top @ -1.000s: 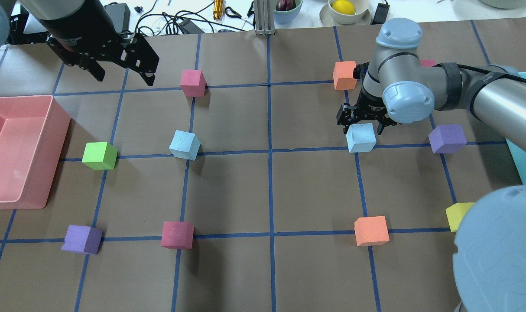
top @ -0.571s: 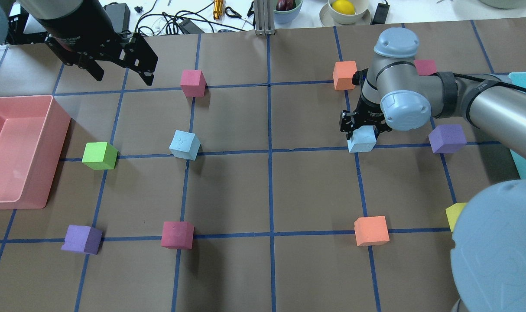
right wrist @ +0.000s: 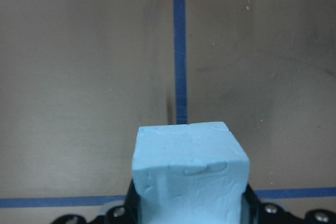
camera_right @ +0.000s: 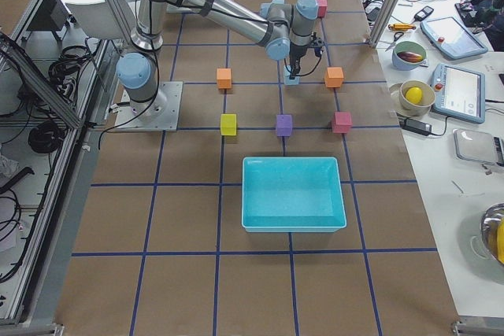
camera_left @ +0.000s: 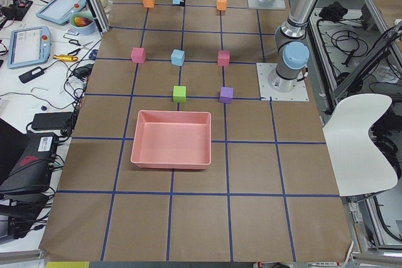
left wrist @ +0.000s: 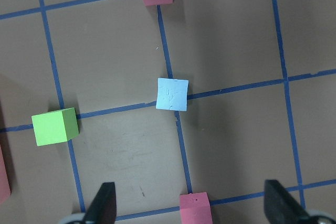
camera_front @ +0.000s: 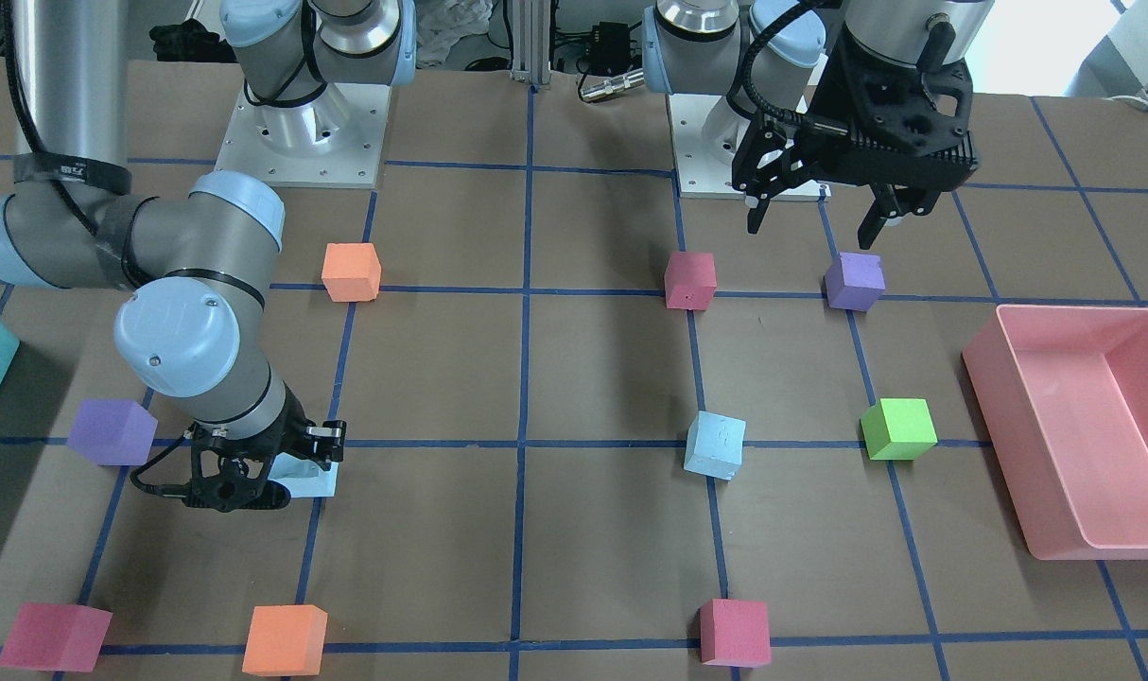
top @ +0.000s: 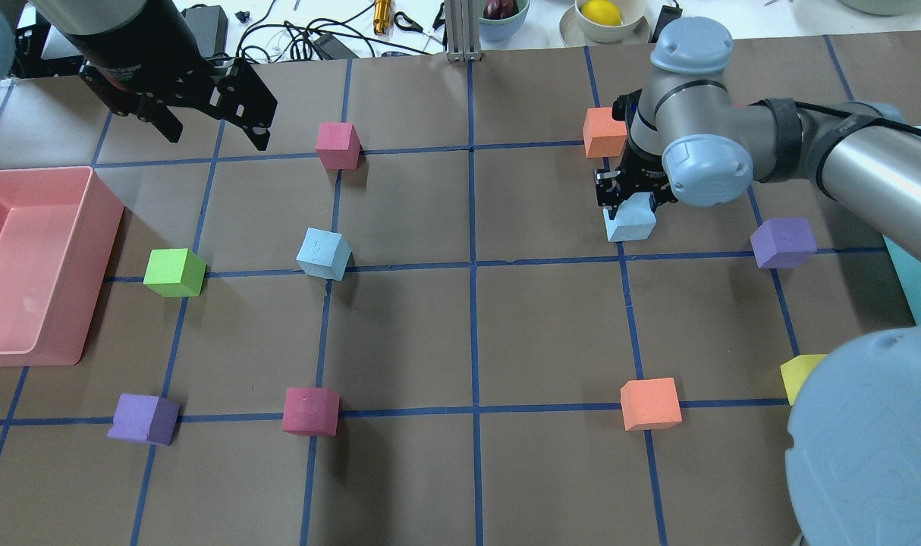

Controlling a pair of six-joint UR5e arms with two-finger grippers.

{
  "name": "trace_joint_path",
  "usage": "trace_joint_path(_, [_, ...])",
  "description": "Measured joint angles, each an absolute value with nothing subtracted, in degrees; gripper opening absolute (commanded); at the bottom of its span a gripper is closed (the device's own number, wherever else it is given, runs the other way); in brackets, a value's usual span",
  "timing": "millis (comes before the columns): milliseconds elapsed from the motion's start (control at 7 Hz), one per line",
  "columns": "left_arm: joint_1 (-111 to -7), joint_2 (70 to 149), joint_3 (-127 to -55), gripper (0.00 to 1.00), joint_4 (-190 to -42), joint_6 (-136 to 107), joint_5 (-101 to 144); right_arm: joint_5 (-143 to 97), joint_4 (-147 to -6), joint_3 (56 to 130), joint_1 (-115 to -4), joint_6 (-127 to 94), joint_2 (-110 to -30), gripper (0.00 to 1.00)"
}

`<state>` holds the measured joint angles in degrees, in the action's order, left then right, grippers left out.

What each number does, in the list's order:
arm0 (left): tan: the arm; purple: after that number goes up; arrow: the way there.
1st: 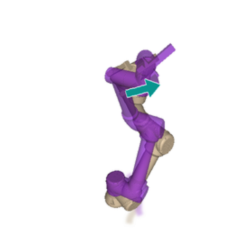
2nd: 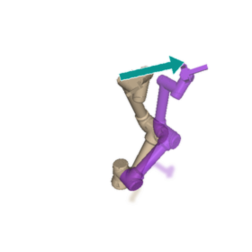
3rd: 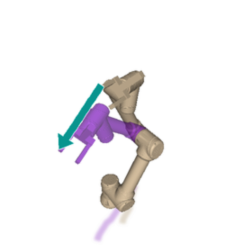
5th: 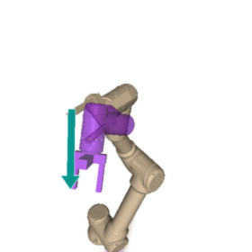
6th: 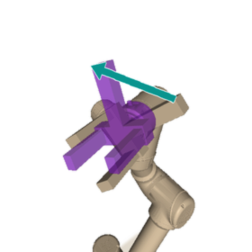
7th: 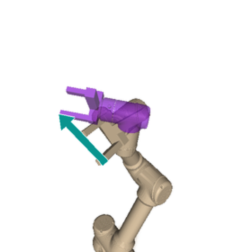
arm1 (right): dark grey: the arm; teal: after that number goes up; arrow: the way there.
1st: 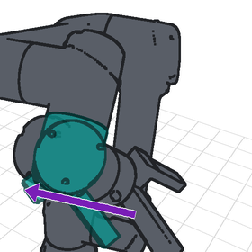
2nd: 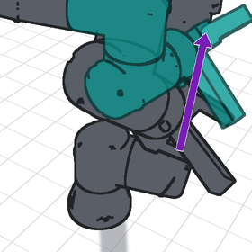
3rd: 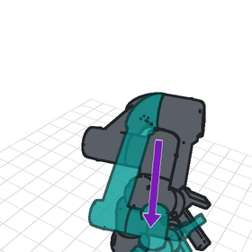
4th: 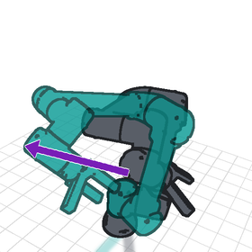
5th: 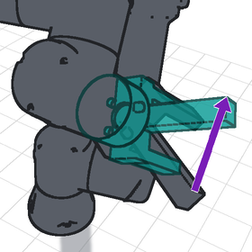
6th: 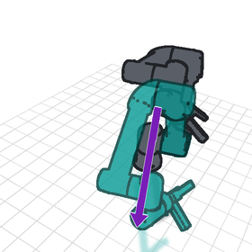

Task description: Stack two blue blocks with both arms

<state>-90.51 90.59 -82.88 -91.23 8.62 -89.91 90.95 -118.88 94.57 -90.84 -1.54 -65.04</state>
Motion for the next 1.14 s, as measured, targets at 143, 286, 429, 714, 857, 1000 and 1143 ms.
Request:
trace_joint_path(143, [-90.43, 90.57, -82.87, 1.00, -91.23, 8.62, -89.89, 90.91, -117.95, 91.30, -93.58, -4.35, -63.74, 0.00])
trace_joint_path(286, [-90.41, 90.57, -82.85, 1.00, -91.23, 8.62, -89.87, 90.89, -117.55, 88.01, -96.86, -9.03, -61.28, 0.00])
trace_joint_path(429, [-90.38, 90.55, -82.88, 1.00, -91.25, 8.63, -89.89, 90.86, -117.38, 84.68, -100.06, -14.10, -58.62, 0.00])
trace_joint_path(714, [-90.37, 90.58, -82.95, 1.00, -91.27, 8.71, -89.91, 90.12, -117.25, 79.91, -105.37, -22.76, -54.10, 0.00])
trace_joint_path(857, [-90.35, 90.60, -82.96, 1.00, -91.29, 8.82, -89.91, 89.79, -117.31, 79.01, -106.86, -24.90, -52.89, 0.00])
trace_joint_path(1000, [-90.30, 90.59, -82.96, 1.00, -91.33, 8.95, -89.98, 89.20, -117.47, 78.71, -107.74, -26.47, -52.11, 0.00])
trace_joint_path(1143, [-90.25, 90.63, -82.95, 1.00, -91.33, 9.20, -90.20, 88.49, -117.60, 78.62, -108.36, -28.01, -51.63, 0.00])
